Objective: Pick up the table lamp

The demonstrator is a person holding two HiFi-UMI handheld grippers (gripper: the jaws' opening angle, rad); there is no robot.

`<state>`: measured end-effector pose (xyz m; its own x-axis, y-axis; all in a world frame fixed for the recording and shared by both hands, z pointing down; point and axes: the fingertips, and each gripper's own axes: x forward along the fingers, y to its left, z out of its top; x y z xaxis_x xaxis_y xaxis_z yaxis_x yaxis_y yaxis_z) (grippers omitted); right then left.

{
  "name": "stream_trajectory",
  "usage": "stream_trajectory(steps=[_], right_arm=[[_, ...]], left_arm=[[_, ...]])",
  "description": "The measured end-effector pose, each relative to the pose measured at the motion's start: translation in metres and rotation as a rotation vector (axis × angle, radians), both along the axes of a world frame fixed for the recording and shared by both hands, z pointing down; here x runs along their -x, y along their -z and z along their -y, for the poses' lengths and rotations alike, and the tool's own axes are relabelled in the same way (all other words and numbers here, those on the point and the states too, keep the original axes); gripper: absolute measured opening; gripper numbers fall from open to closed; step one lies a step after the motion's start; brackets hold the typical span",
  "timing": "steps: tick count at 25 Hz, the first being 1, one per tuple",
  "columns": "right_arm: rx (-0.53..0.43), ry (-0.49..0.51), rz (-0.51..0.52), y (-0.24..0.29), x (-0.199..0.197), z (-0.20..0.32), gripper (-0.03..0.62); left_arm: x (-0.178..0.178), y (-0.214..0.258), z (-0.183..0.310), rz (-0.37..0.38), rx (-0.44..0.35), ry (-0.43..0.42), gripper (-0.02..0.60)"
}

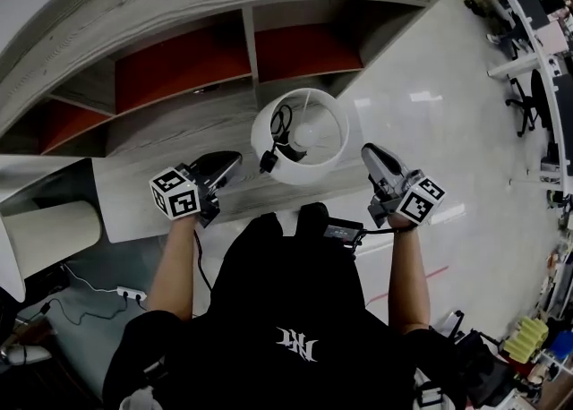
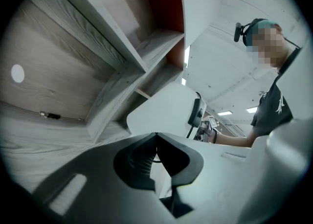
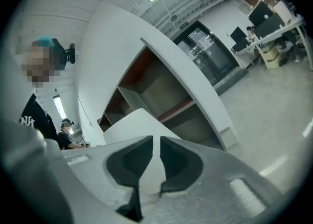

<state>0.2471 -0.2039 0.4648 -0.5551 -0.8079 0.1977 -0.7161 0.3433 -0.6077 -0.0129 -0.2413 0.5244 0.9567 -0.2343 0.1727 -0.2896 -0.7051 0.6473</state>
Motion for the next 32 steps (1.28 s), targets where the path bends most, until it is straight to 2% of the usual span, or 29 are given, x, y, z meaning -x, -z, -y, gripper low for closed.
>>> stream_trajectory(steps=[6,14,18,23,32], right_arm=[[0.069,0.1,0.13,-0.016,-0.015,0.03,0.07],[0.167,0.227,0.269,-0.048,-0.02,0.051,0.084],[0.209,0.285,0.313,-0.061,-0.017,0.055,0.091],[0.27,0.335,0.334,-0.082,-0.012,0.054,0.102],[0.325,0.398,0.392,-0.104,-0.002,0.048,0.119]], left_arm=[[0.001,-0.008,0.017,0.008,0.044,0.096,0.018],[0.001,-0.027,0.02,-0.044,0.186,0.173,0.042],[-0.001,-0.031,0.02,-0.067,0.219,0.176,0.061],[-0.003,-0.043,0.018,-0.132,0.282,0.149,0.072],[-0.015,-0.045,0.015,-0.126,0.357,0.095,0.118]])
